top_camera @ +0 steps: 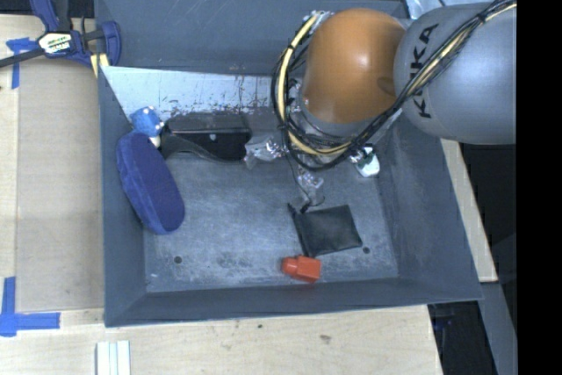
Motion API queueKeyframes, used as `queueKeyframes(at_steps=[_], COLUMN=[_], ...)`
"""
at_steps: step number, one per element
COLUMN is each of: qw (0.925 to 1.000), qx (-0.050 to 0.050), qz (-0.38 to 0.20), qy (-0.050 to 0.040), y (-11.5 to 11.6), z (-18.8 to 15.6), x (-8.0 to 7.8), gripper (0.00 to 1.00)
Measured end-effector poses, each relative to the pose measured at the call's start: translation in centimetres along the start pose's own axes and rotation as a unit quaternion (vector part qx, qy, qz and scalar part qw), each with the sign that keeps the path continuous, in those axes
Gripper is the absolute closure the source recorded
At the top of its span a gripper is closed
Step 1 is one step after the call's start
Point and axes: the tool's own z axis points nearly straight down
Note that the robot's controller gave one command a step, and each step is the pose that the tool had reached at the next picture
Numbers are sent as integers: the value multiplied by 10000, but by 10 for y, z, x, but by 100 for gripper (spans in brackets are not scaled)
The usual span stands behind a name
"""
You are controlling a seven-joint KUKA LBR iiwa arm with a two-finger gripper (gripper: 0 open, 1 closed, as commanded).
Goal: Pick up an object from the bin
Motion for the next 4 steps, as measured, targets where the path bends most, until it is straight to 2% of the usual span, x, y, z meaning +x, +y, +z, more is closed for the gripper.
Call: queueKeyframes(at_steps=[1,2,3,4], qw=[9905,9518,9522,9479], qx=[-3,1,6,40], qz=[-1374,-3067,-3055,-3184], qy=[5,-9,-13,-32], y=[50,-5,-6,12], z=[-16,71,69,-98], x=[79,23,22,24], gripper=[0,0,100,100])
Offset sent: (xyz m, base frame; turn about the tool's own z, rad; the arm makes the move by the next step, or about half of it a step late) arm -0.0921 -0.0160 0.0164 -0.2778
